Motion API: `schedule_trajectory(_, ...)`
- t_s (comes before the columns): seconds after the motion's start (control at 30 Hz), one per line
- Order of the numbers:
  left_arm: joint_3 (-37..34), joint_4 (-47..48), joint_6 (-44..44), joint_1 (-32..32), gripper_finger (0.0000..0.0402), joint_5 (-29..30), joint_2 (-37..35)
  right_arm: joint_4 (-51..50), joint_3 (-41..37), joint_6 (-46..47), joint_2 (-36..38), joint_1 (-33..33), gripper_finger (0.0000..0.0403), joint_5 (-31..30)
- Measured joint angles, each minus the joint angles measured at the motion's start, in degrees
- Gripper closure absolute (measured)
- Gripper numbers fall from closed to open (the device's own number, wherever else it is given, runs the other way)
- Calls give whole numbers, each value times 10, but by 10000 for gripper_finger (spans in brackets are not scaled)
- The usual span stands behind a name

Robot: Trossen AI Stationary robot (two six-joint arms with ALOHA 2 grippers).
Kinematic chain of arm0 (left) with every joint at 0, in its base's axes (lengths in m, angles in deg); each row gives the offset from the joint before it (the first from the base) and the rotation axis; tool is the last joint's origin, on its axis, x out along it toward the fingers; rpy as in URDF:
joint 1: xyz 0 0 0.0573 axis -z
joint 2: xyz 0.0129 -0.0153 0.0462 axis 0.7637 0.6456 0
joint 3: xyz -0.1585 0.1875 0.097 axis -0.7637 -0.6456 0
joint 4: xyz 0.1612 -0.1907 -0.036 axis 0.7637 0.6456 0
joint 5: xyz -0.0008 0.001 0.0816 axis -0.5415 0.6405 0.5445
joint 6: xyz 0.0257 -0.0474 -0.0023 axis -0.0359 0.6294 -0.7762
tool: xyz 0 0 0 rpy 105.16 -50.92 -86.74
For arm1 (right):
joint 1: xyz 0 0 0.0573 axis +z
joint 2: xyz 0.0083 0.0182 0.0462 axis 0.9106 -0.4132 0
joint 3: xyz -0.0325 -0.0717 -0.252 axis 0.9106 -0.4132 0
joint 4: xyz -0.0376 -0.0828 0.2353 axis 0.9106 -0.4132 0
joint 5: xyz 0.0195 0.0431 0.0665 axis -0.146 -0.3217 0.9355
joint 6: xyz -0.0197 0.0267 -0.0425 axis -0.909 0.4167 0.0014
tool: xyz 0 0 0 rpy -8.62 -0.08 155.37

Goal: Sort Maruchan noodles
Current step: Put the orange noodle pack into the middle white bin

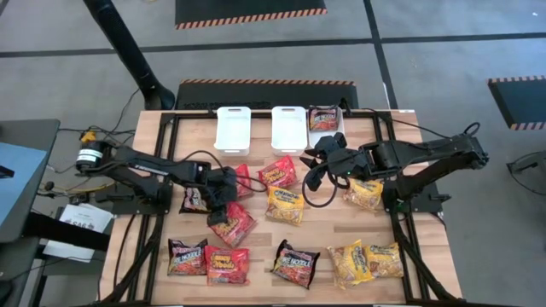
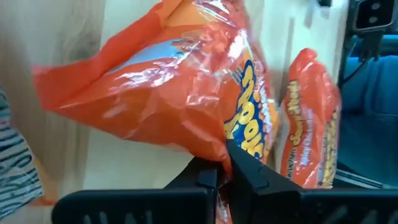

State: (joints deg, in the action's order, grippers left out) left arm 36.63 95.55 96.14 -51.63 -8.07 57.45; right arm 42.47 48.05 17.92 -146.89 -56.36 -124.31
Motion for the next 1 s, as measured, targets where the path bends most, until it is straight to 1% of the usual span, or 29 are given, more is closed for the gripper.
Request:
schedule_trajectory(0.23, 0, 3, -16, 0, 401, 17, -59, -2, 0, 0, 0, 0, 251, -1)
schedule_trajectory(0.57, 0, -3, -26, 0, 401, 69, -126, -7, 0, 0, 0, 0, 251, -2)
schedule_trajectory(0.67, 0, -3, -28, -1, 401, 84, -130, -11, 0, 0, 0, 0, 251, -10)
schedule_trajectory(0.83, 0, 16, -44, -1, 401, 131, -130, -14, 0, 0, 0, -1, 251, -15)
schedule_trajectory(1.0, 0, 14, -49, -1, 401, 137, -134, -14, 0, 0, 0, -4, 251, -16)
